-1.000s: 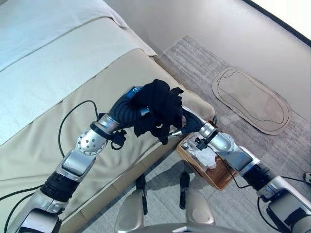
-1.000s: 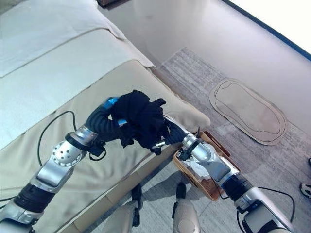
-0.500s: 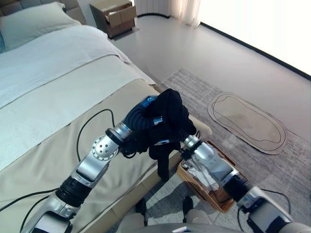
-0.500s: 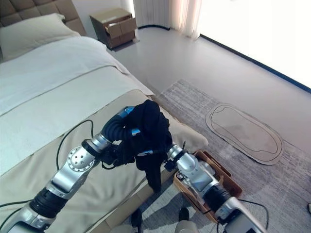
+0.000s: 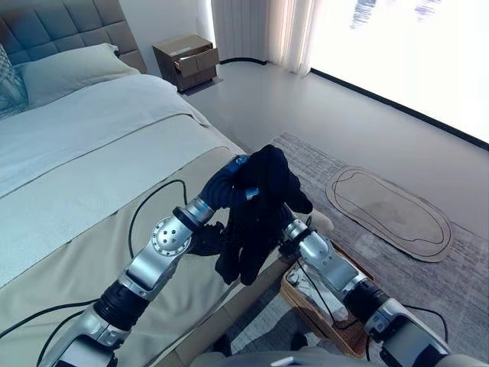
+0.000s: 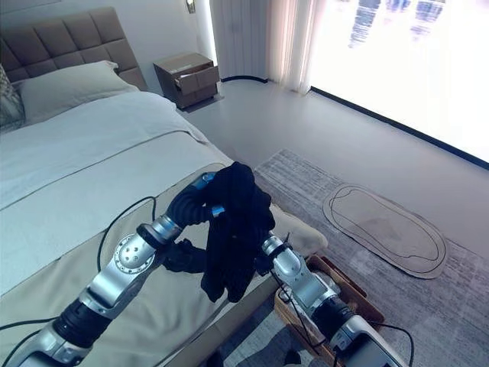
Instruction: Pick up clothes into the bucket
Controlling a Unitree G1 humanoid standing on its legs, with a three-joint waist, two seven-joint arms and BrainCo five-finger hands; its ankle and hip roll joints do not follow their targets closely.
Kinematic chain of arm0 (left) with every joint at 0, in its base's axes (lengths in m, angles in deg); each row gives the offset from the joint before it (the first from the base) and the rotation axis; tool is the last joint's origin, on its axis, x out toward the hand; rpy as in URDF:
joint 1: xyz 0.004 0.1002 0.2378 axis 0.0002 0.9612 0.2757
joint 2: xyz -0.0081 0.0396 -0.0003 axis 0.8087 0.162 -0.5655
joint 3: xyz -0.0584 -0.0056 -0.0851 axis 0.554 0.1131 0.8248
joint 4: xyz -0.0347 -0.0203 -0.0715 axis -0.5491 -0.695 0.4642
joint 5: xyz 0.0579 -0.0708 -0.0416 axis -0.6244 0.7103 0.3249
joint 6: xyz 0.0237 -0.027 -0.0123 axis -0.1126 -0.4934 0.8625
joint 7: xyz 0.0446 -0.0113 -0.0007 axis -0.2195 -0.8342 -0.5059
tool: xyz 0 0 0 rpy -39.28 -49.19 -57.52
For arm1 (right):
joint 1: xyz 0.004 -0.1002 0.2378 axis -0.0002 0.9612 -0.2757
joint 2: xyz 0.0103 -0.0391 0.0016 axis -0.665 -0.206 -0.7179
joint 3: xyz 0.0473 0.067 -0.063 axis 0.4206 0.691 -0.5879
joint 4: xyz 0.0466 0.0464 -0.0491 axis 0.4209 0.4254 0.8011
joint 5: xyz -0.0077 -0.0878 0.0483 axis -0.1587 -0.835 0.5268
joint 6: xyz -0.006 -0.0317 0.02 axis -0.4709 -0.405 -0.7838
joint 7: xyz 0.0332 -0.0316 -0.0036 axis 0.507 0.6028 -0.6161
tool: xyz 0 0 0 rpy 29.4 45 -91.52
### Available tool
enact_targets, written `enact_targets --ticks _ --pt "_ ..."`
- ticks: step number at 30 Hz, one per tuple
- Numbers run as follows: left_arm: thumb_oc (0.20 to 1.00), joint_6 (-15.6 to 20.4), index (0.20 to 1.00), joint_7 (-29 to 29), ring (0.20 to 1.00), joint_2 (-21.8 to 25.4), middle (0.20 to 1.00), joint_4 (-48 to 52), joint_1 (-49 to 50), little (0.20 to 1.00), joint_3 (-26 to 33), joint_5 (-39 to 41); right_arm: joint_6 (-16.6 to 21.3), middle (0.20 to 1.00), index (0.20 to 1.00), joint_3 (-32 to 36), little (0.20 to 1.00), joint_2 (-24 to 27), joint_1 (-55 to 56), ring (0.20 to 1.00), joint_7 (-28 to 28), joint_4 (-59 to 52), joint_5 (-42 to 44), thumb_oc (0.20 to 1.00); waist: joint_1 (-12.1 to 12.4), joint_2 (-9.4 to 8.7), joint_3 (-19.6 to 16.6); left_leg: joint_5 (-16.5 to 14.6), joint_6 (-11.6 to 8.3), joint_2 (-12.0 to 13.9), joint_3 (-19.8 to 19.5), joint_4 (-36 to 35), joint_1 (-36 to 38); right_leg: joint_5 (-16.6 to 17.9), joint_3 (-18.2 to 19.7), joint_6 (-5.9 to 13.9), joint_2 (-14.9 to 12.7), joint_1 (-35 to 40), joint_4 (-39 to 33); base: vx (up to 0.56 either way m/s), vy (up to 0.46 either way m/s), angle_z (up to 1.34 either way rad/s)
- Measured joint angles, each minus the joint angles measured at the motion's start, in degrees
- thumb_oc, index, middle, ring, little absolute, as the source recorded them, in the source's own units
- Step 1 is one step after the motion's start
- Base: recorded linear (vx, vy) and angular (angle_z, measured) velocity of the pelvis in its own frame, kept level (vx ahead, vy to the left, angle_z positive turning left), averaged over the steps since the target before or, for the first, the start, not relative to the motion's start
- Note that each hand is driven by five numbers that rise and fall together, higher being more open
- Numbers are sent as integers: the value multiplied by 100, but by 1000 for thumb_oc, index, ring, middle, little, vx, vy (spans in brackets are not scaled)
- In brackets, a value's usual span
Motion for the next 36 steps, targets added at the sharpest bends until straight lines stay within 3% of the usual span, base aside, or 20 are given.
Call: enact_targets --ticks 6,16,17,18,25,36 --pt "200 -17 200 -33 200 -8 200 10 404 200 202 -8 38 200 200 761 200 163 745 200 -24 -419 -39 200 11 -14 -26 21 9 2 17 -146 176 8 0 11 12 143 -102 11 1 -2" --pt "200 39 200 -219 200 -1171 200 -441 1255 200 637 -336 216 200 200 1645 200 182 1384 200 -24 -991 -103 200 -151 -89 -49 -1 -12 64 130 -213 288 8 74 16 69 207 -178 8 -5 -5" --pt "269 91 269 -238 269 -1287 269 -589 1263 269 640 -424 216 200 200 1676 200 181 1414 200 -21 -985 -103 200 -150 -89 -49 -1 -13 69 139 -210 293 10 91 16 77 201 -177 -40 -13 -11" --pt "1000 97 1000 -254 1000 -1347 1000 -677 1256 1000 641 -514 213 200 200 1706 200 182 1436 200 -19 -971 -103 200 -162 -91 -47 -1 -13 78 141 -210 285 10 94 16 85 187 -177 -7 -14 -7" --pt "1000 200 1000 -269 1000 -1903 1000 -1398 1228 1000 640 -989 214 200 200 2128 200 261 1555 200 -10 -999 -82 200 -201 -107 -32 -5 -11 133 187 -212 284 6 151 15 133 162 -179 -3 -9 -3" --pt "1000 270 1000 -216 1000 -2118 1000 -1679 1384 1000 639 -1023 236 200 200 2137 200 951 1563 200 -9 -1056 -82 200 -155 -87 13 -40 22 185 295 -210 259 -15 252 30 189 76 -179 -13 -5 -5"
